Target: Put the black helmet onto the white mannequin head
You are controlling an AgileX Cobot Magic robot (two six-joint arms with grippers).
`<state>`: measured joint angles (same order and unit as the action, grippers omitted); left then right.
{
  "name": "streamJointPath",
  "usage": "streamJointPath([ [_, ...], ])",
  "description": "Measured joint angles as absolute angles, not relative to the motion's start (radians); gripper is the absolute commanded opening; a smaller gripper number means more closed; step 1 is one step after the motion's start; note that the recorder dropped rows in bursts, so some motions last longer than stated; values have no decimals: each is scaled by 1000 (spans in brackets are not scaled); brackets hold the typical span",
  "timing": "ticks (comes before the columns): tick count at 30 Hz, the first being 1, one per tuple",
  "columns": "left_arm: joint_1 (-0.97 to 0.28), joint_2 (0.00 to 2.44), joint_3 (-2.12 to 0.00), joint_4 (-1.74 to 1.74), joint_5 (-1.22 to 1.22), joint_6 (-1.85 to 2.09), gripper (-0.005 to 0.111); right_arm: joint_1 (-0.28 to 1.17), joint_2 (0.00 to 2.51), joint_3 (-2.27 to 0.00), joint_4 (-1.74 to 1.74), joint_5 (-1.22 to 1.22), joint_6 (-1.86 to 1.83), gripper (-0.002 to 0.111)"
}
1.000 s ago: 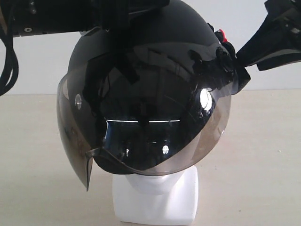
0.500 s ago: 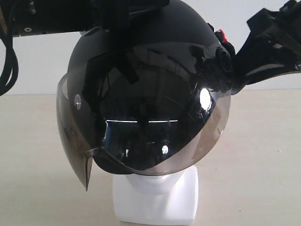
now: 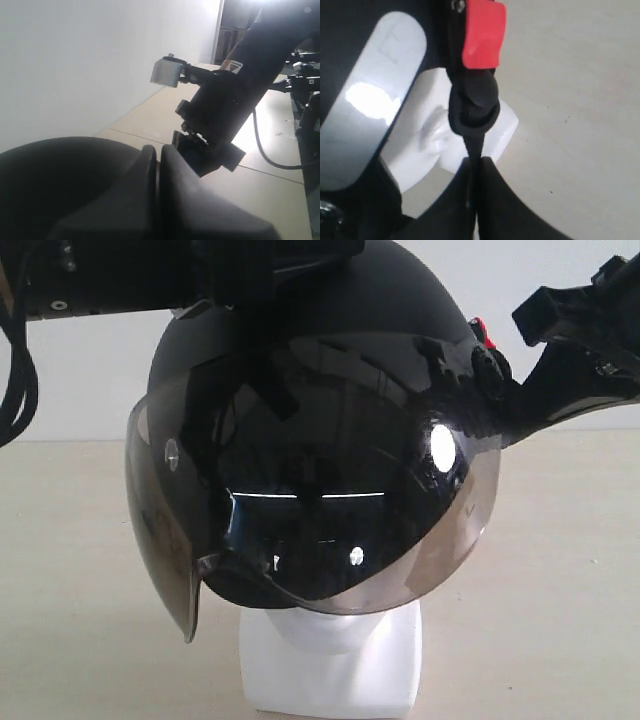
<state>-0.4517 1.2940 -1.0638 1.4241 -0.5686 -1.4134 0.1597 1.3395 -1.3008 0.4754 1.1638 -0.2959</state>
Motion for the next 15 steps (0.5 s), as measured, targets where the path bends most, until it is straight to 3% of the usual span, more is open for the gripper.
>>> streamJointPath([
  [7, -452, 1293, -1064, 1540, -659, -1516, 4, 161, 1334, -1113, 471, 994, -284, 0],
  [13, -483, 1293, -1064, 1593, -663, -1557, 4, 161, 1322, -1085, 481, 941, -286, 0],
  [15, -486, 1293, -1064, 1595, -649, -1564, 4, 161, 1322, -1085, 485, 938, -286, 9],
])
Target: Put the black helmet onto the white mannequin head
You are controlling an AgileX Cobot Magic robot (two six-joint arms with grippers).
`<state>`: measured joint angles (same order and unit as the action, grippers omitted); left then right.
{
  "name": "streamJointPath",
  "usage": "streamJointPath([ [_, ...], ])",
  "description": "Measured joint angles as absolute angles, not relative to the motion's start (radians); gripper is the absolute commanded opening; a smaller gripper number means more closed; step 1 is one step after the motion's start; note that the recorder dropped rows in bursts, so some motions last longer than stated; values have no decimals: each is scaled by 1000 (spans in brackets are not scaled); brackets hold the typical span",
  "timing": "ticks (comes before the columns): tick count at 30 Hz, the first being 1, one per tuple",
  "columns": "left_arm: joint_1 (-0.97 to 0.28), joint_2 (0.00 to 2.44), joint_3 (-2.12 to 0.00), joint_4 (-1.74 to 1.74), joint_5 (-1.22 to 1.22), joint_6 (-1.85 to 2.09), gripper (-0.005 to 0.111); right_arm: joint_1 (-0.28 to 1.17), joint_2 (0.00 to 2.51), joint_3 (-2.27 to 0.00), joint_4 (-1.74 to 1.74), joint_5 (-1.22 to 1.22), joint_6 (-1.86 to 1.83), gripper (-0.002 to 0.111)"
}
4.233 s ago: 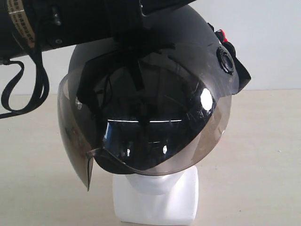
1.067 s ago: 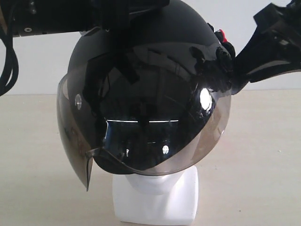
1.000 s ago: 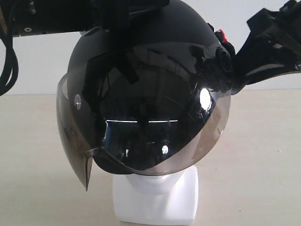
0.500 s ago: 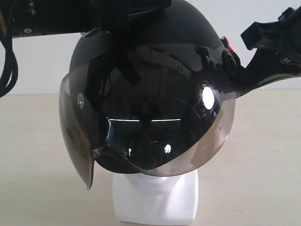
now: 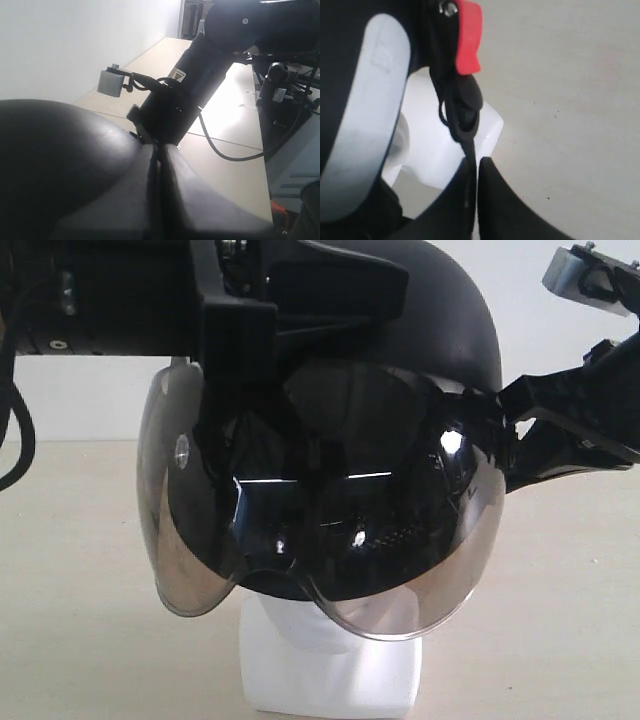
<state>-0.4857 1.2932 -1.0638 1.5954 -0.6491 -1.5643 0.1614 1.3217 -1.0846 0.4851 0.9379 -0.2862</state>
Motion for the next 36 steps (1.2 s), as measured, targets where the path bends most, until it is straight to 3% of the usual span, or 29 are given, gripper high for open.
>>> streamJointPath([
  [3, -488, 1293, -1064, 1595, -643, -1564, 4, 161, 1309, -1078, 494, 918, -318, 44],
  [6, -488, 1293, -1064, 1595, -634, -1566, 4, 160, 1281, -1076, 472, 874, -333, 73],
  [16, -488, 1287, -1064, 1595, -613, -1568, 4, 156, 1136, -1076, 458, 805, -335, 77],
  [19, -488, 1285, -1064, 1595, -611, -1568, 4, 156, 1099, -1105, 422, 830, -305, 68],
  [22, -488, 1285, -1064, 1595, -609, -1568, 4, 154, 1070, -1172, 401, 876, -275, 40],
  [25, -488, 1285, -1064, 1595, -603, -1568, 4, 152, 1053, -1242, 442, 931, -293, 4],
  [26, -488, 1285, -1064, 1595, -595, -1568, 4, 152, 1051, -1260, 474, 947, -313, 0],
  [36, -474, 1283, -1089, 1596, -518, -1568, 4, 152, 1055, -1322, 749, 1094, -565, 0],
])
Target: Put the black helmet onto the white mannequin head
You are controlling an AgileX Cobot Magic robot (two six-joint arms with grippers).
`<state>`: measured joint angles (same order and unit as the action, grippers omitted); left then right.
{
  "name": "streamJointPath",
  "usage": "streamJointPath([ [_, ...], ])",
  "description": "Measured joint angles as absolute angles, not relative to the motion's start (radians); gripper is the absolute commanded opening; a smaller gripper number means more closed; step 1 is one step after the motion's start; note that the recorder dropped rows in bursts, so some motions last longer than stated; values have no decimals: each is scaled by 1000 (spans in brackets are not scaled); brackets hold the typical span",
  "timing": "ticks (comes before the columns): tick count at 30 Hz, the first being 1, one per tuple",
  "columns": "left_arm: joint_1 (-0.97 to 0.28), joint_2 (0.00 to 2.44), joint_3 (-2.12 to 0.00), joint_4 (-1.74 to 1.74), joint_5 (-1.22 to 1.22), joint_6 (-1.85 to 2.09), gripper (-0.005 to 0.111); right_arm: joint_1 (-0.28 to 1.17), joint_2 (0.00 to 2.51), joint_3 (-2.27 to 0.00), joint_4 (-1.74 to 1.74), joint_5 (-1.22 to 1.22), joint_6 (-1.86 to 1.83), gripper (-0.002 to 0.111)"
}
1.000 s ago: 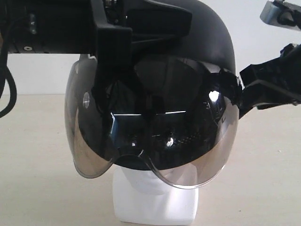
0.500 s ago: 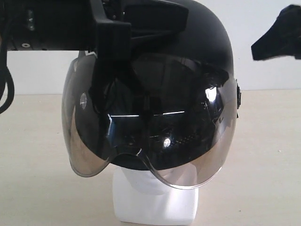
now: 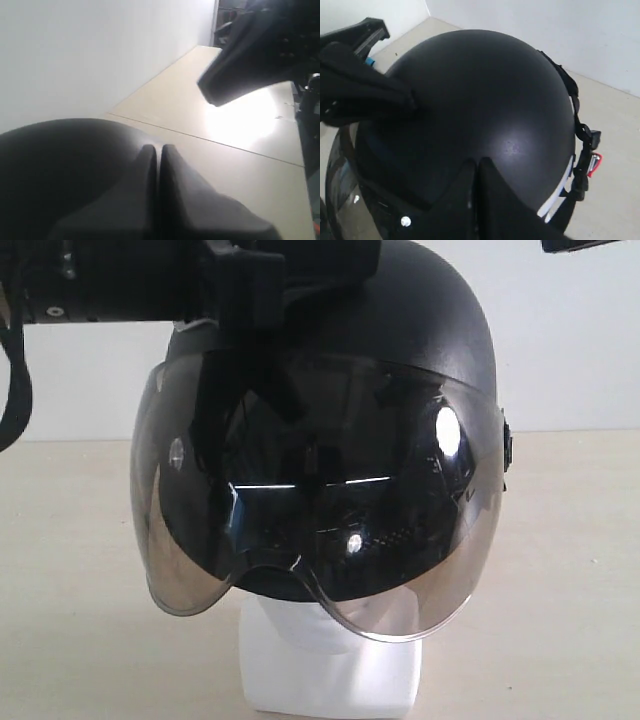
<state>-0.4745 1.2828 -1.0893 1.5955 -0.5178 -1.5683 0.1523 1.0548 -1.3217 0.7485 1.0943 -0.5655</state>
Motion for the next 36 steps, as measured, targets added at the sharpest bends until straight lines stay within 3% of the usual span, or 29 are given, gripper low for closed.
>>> streamJointPath([
  [5, -412, 1297, -1140, 1607, -484, -1568, 4, 169, 1059, -1322, 837, 1101, -618, 0],
  [13, -328, 1384, -1216, 1654, -612, -1568, 4, 391, 1072, -1324, 765, 981, -583, 0],
  [21, -322, 1426, -1254, 1694, -634, -1608, 4, 560, 1205, -1325, 661, 871, -498, 0],
  [36, -320, 1428, -1254, 1690, -647, -1666, 4, 702, 1248, -1345, 515, 867, -344, 0],
])
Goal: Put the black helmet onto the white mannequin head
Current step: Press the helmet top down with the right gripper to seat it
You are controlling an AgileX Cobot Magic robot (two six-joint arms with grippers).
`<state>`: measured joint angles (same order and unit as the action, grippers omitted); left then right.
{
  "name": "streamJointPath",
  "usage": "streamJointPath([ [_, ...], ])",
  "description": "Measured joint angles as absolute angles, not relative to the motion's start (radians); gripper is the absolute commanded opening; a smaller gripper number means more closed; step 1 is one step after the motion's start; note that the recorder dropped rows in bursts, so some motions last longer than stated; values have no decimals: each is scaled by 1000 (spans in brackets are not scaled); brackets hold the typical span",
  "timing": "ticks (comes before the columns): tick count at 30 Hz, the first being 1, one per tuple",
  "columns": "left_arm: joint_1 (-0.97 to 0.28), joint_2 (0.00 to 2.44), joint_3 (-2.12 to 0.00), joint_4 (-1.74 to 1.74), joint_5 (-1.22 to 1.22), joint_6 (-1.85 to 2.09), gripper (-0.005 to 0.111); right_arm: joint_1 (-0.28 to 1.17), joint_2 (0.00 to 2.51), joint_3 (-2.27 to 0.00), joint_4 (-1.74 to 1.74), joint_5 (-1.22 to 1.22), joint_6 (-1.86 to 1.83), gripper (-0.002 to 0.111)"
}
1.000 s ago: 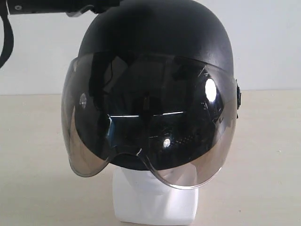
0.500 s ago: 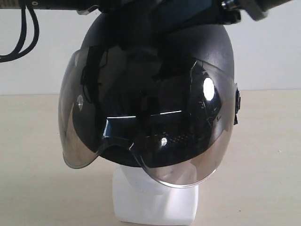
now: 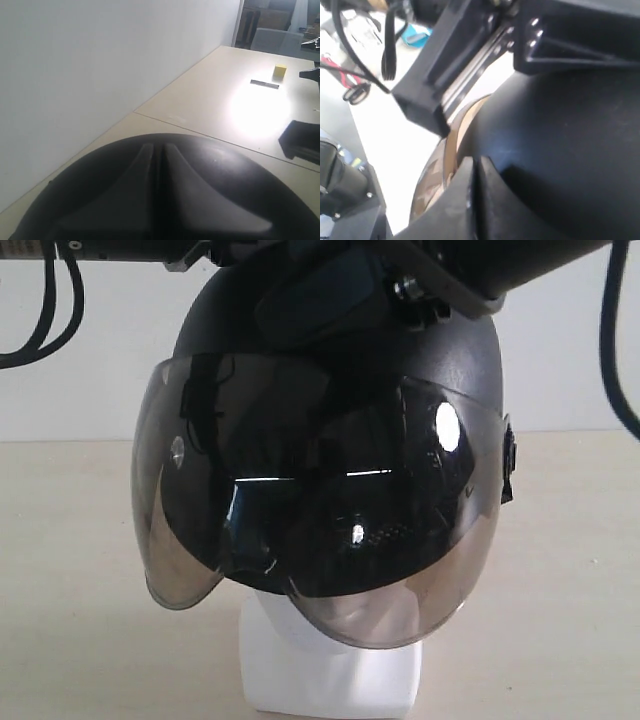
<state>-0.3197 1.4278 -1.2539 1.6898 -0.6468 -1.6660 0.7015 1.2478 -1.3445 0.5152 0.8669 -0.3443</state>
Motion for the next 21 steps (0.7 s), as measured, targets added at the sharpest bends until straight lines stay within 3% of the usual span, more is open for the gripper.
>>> streamJointPath([
  [21, -320, 1429, -1256, 1683, -649, -1718, 4, 839, 1255, -1284, 330, 1003, -204, 0],
])
